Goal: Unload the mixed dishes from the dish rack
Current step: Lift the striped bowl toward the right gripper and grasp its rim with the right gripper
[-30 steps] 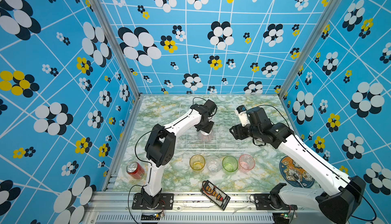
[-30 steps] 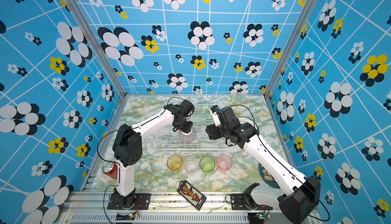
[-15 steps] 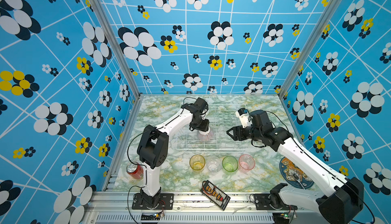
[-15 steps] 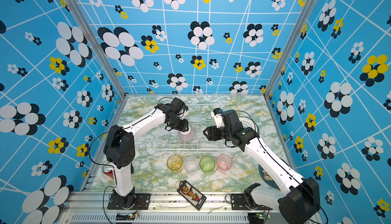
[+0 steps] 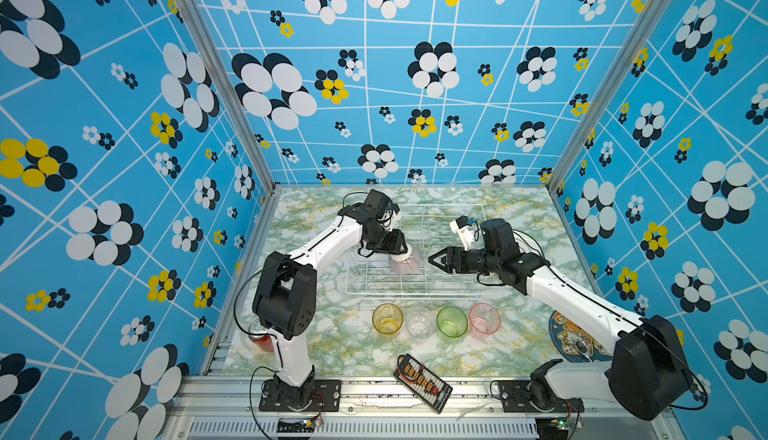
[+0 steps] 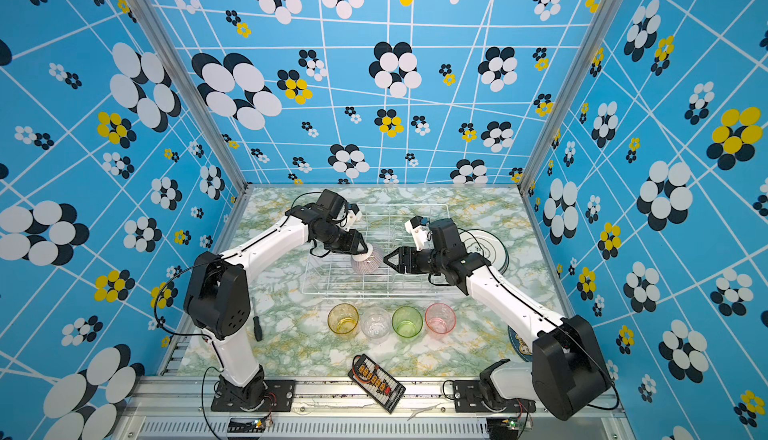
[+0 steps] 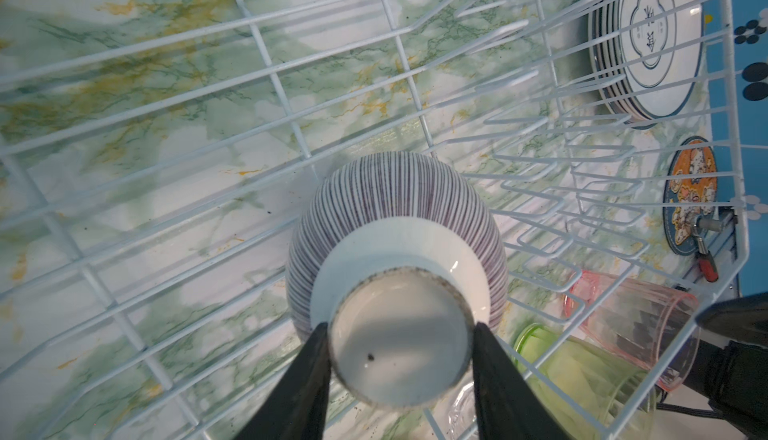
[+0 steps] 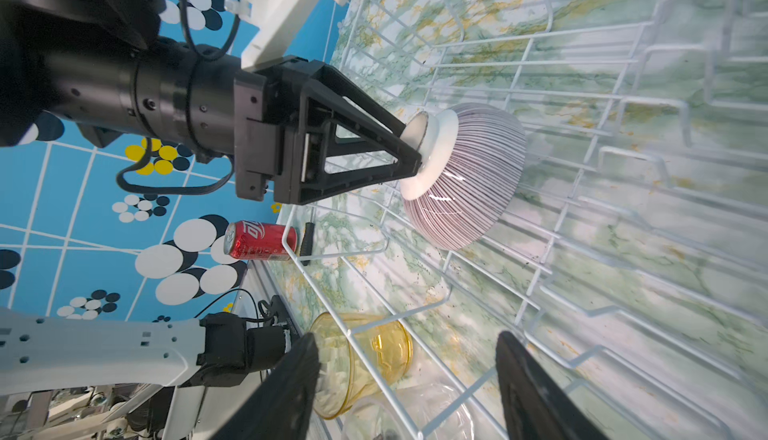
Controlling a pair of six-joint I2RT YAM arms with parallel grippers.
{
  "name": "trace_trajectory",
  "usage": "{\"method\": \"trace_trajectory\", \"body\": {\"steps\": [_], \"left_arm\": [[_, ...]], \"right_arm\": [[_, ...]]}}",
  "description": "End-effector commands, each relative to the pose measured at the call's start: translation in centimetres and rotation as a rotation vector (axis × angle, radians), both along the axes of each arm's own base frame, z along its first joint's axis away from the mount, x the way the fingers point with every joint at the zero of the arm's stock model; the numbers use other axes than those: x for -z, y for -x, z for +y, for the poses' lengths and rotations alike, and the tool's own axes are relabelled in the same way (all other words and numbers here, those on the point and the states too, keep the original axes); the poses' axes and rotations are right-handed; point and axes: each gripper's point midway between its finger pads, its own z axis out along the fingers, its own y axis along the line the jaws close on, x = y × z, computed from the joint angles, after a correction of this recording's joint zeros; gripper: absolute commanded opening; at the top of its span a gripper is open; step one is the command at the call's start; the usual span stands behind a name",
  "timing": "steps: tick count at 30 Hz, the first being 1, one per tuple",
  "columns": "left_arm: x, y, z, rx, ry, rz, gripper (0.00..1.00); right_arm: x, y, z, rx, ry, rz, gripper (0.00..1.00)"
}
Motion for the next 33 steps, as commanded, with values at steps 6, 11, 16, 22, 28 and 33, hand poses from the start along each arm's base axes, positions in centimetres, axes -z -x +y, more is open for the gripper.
{"method": "trace_trajectory", "body": {"steps": [6,11,16,22,28,33], "left_arm": [[-4.1,-0.6,-0.1,-0.018,0.232,-0.039,0.35],[-4.7,-0.7,-0.1,-0.021,0.297,-0.031,0.35],[-5.5,-0.8,-0.3,-0.017,0.371,-0.028,0.35],[-6.7,-0.7,-0.6,-0.006,0.436,-0.031,0.35],[-7.9,-0.4,-1.0,0.014,0.508,-0.031,0.35],[-8.1,-0.3,-1.1,0.018,0.528,-0.031,0.35]], "right_arm": [[-0.1,-0.2,1.5,-0.04,-0.105,0.047,0.65],[1.0,-0.4,1.9,-0.043,-0.109,0.09,0.6],[1.2,-0.4,2.1,-0.051,-0.119,0.103,0.56],[1.1,-0.4,2.1,-0.05,-0.124,0.1,0.52],[0.7,-0.7,2.3,-0.037,-0.169,0.077,0.5],[-0.1,-1.1,2.4,-0.02,-0.206,0.043,0.5]]}}
